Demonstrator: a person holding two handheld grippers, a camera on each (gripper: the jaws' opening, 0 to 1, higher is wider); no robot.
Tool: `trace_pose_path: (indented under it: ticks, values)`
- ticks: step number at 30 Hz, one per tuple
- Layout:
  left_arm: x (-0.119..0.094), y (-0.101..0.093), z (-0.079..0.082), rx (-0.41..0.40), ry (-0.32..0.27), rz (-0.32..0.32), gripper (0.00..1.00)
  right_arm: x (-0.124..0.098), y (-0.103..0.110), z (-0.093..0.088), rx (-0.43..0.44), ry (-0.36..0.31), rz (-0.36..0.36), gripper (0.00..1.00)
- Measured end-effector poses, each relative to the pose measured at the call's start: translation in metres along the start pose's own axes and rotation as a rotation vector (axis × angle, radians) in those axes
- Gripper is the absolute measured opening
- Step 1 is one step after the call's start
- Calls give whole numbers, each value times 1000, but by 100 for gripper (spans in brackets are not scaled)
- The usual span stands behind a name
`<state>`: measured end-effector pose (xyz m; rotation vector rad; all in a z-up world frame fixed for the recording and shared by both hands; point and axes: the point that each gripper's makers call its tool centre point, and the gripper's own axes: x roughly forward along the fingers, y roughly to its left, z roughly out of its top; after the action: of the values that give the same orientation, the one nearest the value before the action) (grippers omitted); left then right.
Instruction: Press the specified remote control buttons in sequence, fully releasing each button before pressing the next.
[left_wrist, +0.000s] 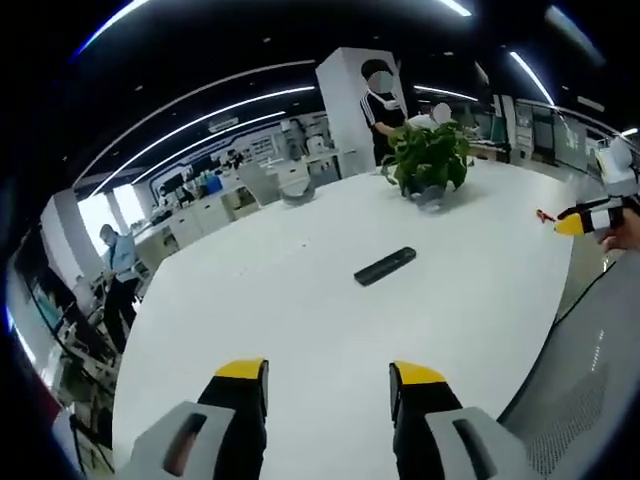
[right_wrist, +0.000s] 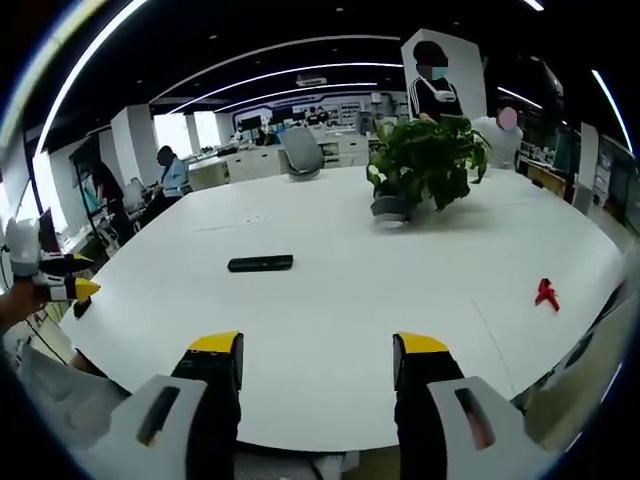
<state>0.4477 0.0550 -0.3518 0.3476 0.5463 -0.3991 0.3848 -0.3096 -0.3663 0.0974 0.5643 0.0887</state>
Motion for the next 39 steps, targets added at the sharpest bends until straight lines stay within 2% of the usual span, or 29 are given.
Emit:
trace_pose_path:
  ticks: [4,9,13,19,24,32,39]
  values:
    - [13,-2,13,30,-2,-38,58,0,0,-1,-2,4,-4,62]
    - [27,-4,32,86,-23,-82,62,1,-1,-2,-11,11,-8,62]
    - [39,-6,43,111,-29,-115,66,1,-2,-2,-11,13,-11,62]
    - [64,-15,58,193,-22,-165,70,1,-3,-3,-5,15,-16,62]
    - [81,-24,71,264,-20,-193,70,1,-3,-4,-8,20,-20,62]
    - [106,-37,89,355,5,-285,70,2,-3,-5,-28,34,-22,61]
    - [129,-43,99,386,33,-350,70,3,-4,-8,-28,47,-25,61]
